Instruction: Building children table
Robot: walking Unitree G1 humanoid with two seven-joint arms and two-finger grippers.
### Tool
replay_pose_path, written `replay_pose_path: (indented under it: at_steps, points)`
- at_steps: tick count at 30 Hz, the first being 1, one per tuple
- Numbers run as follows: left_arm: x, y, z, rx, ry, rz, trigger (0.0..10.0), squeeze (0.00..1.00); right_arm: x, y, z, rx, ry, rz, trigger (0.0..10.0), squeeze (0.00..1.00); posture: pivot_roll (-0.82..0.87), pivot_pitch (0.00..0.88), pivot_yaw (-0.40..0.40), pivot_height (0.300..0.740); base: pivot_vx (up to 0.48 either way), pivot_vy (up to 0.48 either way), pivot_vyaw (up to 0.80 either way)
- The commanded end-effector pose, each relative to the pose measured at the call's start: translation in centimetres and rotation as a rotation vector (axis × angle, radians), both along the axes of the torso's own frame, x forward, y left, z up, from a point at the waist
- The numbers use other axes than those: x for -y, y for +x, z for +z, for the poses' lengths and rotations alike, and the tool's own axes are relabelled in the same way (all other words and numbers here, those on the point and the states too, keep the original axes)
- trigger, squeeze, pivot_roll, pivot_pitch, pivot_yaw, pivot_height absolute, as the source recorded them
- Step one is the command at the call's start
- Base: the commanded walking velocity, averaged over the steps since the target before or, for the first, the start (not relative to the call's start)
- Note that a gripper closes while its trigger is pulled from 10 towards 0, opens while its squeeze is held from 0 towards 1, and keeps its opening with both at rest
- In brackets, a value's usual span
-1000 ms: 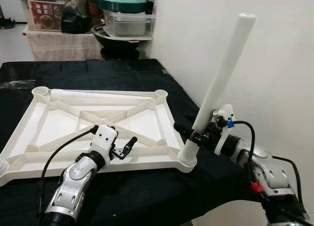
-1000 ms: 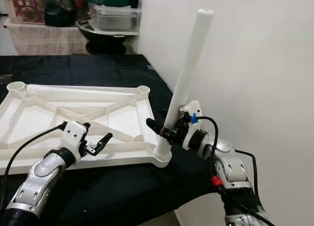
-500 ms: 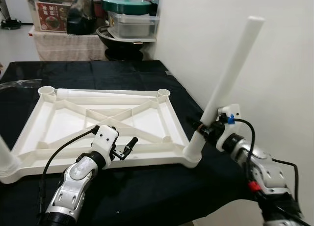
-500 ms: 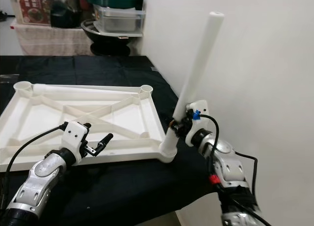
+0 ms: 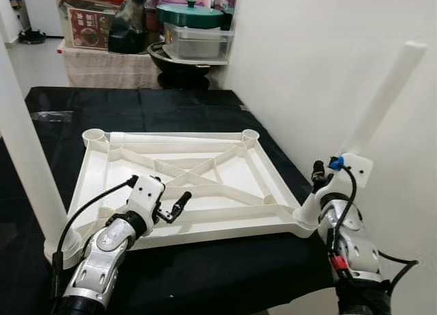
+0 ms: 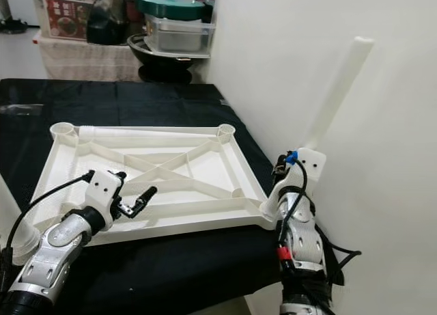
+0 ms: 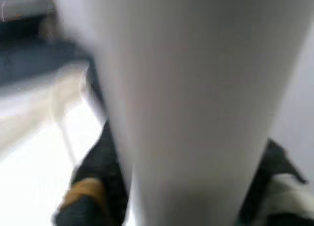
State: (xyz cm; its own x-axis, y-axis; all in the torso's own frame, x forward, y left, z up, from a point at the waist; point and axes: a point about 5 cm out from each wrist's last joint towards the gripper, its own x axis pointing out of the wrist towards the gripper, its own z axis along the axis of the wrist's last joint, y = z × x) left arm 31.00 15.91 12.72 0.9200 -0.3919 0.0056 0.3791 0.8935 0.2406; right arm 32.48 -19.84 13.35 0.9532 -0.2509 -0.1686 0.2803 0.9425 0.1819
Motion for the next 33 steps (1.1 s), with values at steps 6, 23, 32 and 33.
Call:
replay_pose_path:
  at_steps: [6, 23, 32, 33]
  points:
    - [0.0, -0.1, -0.4, -0.015, 0.017, -0.003, 10.0, 0.0, -1.5, 0.5, 1.9, 0.14, 0.151, 0.359, 10.0, 0.0, 0.07, 0.0, -0.143, 0.74, 0.0, 0.0, 0.0]
    - [-0.1, 0.1, -0.3, -0.007, 0.024, -0.002, 10.0, 0.0, -3.2, -2.7, 5.6, 0.241, -0.047, 1.065, 10.0, 0.0, 0.08, 0.0, -0.146, 0.74, 0.0, 0.0, 0.0]
    - [-0.2, 0.1, -0.3, -0.007, 0.029, -0.003, 10.0, 0.0, 2.1, 1.2, 3.5, 0.088, -0.074, 0.457, 0.0, 0.0, 0.08, 0.0, -0.139, 0.74, 0.0, 0.0, 0.0]
    - [-0.2, 0.1, -0.3, -0.007, 0.03, -0.003, 10.0, 0.0, 4.0, 1.4, 3.2, 0.056, -0.078, 0.29, 0.0, 0.0, 0.08, 0.0, -0.141, 0.74, 0.0, 0.0, 0.0]
